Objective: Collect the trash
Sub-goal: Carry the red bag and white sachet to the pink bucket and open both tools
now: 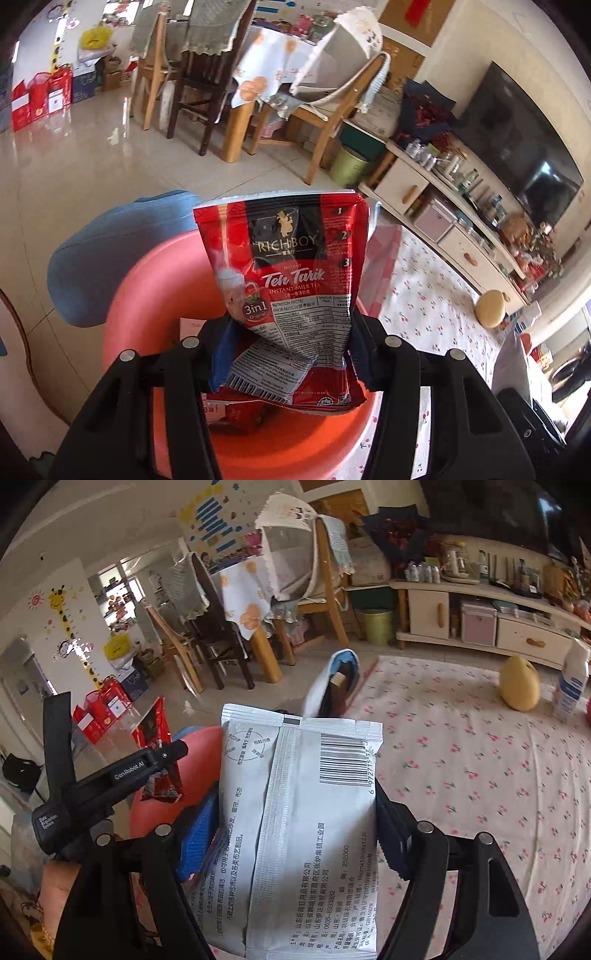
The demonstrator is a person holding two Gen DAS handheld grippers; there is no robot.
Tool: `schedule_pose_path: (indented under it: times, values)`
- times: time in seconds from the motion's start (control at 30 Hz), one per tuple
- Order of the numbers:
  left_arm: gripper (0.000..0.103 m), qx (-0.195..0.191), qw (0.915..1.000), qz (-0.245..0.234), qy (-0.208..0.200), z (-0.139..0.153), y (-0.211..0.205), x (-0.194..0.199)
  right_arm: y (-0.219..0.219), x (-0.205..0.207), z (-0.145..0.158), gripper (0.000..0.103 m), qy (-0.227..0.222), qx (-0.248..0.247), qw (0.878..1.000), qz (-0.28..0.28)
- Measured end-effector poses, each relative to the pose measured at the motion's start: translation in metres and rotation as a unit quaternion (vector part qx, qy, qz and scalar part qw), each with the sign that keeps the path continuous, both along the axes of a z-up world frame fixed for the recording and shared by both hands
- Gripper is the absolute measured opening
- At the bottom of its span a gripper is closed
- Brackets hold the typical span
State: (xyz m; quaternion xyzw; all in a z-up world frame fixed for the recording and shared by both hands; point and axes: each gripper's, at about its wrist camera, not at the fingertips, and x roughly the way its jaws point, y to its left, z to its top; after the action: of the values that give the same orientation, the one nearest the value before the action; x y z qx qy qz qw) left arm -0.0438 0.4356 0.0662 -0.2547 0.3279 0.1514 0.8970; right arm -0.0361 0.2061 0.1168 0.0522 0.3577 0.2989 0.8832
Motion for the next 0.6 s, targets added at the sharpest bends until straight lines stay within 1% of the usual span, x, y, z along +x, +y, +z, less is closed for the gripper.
schedule_pose_path:
  times: [0.13,0.33,0.43,0.53,0.6]
  values:
    - [0.054,-0.012,0.9994,0.031,0.009,-0.004,0.024,-0.004,0.046,0.006,0.005,0.075,-0.007,-0.004,1.0,0.03]
    - [0.055,-0.027,0.9983,0.047,0.02,-0.011,0.041,-0.003,0.096,0.018,-0.003,0.077,-0.002,-0.02,0.998,0.055]
    - [0.057,-0.039,0.997,0.058,0.034,-0.018,0.049,0.0,0.105,0.027,-0.014,0.079,0.019,-0.017,0.998,0.057]
    - [0.064,-0.046,0.9956,0.07,0.043,-0.023,0.055,0.0,0.094,0.031,-0.016,0.083,0.026,-0.006,0.999,0.037]
    - [0.069,-0.041,0.9956,0.069,0.048,-0.023,0.055,0.002,0.083,0.028,-0.014,0.087,0.025,0.0,0.999,0.025]
